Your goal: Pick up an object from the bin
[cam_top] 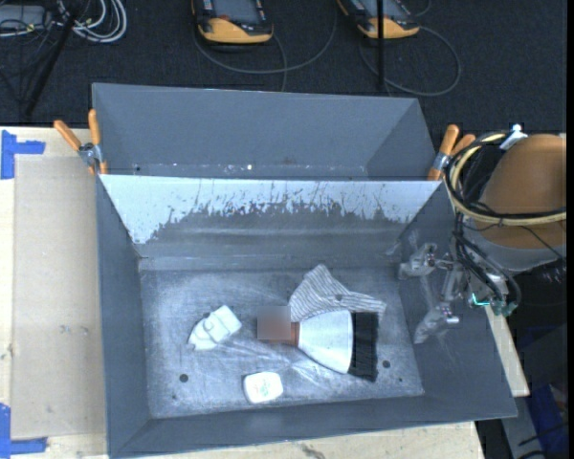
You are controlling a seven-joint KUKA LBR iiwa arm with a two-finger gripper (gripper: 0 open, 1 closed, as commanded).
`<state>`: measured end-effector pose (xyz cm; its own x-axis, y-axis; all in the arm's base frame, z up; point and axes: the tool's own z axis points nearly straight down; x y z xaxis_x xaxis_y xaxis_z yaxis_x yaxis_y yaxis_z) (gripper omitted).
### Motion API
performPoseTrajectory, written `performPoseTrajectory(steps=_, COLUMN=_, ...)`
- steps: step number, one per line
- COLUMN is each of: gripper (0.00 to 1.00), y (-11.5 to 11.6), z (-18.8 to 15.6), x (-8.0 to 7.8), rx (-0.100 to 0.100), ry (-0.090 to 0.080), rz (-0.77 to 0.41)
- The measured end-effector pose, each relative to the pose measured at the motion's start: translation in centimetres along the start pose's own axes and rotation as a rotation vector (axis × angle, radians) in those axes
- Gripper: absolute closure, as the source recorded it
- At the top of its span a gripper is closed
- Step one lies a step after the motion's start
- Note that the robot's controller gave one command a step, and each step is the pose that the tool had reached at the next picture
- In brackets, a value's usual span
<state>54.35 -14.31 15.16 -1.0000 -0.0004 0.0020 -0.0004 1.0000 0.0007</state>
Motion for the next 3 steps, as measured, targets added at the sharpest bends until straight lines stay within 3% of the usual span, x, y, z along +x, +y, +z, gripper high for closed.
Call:
performPoseTrajectory(steps=1, gripper=1.0, y=5.0, z=7.4, x=-0.5, rx=0.004, ry=-0.005, rz=-0.174)
performPoseTrajectory(steps=2, gripper=1.0, y=5.0, z=7.4, x=-0.5, rx=0.004, ry=-0.005, rz=-0.175)
performPoseTrajectory(steps=3, gripper=1.0, y=6.0, z=-13.1, x=-2.4, rx=-0.001, ry=0.001, rz=-0.255)
